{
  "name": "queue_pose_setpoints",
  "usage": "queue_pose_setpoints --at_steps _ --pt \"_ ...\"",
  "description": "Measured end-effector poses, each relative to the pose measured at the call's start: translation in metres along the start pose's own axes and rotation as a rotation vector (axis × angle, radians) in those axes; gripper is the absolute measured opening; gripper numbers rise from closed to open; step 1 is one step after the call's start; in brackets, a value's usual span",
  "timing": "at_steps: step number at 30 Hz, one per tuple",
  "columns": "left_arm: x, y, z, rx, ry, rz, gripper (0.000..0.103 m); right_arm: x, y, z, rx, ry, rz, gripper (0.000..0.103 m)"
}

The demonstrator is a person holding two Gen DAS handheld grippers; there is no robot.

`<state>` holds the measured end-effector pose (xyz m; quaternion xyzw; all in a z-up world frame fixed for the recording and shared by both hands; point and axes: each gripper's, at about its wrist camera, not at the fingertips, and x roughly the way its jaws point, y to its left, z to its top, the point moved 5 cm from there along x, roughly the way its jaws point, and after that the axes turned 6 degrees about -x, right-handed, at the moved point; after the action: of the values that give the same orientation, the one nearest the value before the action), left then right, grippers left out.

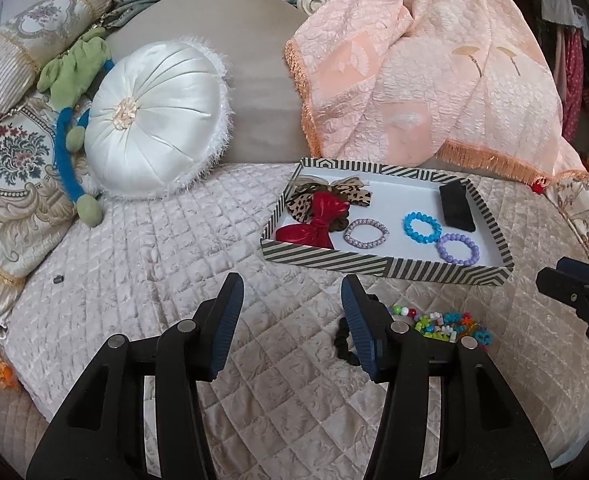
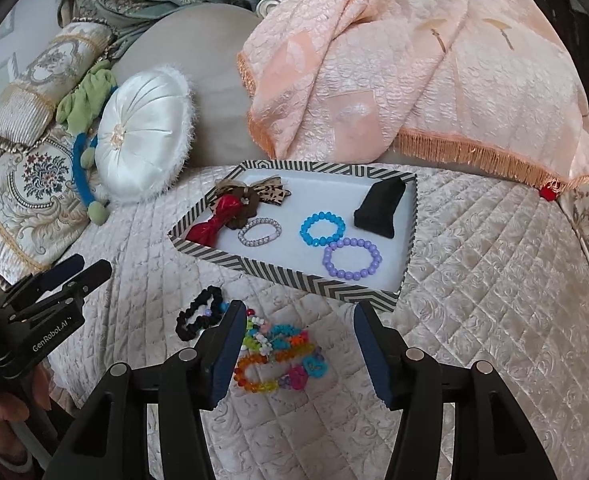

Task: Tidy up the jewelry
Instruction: 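Withdraw both tools from the tray back to the remaining pile, then grasp the black scrunchie with the left tool while the right tool grasps the pastel bead bracelet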

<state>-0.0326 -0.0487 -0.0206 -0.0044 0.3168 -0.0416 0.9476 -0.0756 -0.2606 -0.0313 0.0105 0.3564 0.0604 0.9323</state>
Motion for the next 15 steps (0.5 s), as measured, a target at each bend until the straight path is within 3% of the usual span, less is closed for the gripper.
queue_pose_setpoints --at_steps 15 --pt "-0.0019 -0.0037 -0.0005 0.010 0.009 -0.009 0.052 0.0050 0.0047 -0.0009 -0.014 0.023 0.004 0.055"
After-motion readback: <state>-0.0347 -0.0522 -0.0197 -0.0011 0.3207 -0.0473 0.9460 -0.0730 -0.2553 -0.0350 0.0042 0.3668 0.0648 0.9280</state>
